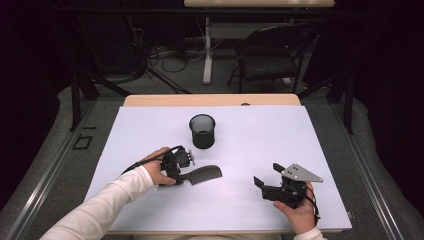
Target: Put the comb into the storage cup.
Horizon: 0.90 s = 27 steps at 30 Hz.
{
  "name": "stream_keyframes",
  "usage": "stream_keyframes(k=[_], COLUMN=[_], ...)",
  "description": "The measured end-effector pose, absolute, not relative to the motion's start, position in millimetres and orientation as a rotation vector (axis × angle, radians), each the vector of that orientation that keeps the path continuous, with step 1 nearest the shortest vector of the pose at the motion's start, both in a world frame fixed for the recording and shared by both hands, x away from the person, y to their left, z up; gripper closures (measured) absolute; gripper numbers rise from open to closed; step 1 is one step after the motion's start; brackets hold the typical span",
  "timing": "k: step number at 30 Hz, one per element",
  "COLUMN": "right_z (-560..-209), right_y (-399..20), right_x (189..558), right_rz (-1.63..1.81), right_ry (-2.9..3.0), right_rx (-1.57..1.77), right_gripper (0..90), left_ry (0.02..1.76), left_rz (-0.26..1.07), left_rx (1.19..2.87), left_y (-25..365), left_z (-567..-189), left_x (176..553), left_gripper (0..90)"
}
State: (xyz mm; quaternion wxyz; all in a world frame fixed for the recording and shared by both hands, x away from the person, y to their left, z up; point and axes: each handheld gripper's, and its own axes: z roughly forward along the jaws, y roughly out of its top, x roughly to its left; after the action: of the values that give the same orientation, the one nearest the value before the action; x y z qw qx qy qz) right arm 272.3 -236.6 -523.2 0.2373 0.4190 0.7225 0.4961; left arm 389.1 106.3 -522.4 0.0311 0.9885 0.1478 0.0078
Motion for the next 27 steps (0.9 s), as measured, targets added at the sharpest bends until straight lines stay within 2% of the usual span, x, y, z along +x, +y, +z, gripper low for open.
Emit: stream_keyframes(k=[27], right_z=[-523.6], right_y=[-237.2], right_x=[272.9], right_rz=[1.363], right_ry=[1.985], right_rx=[1.146], right_gripper=[15.1], left_ry=[0.421], left_rz=[-0.017], left_rx=[3.069], left_y=[102.6], left_z=[-523.1], left_x=[388.0], left_gripper=[67.0])
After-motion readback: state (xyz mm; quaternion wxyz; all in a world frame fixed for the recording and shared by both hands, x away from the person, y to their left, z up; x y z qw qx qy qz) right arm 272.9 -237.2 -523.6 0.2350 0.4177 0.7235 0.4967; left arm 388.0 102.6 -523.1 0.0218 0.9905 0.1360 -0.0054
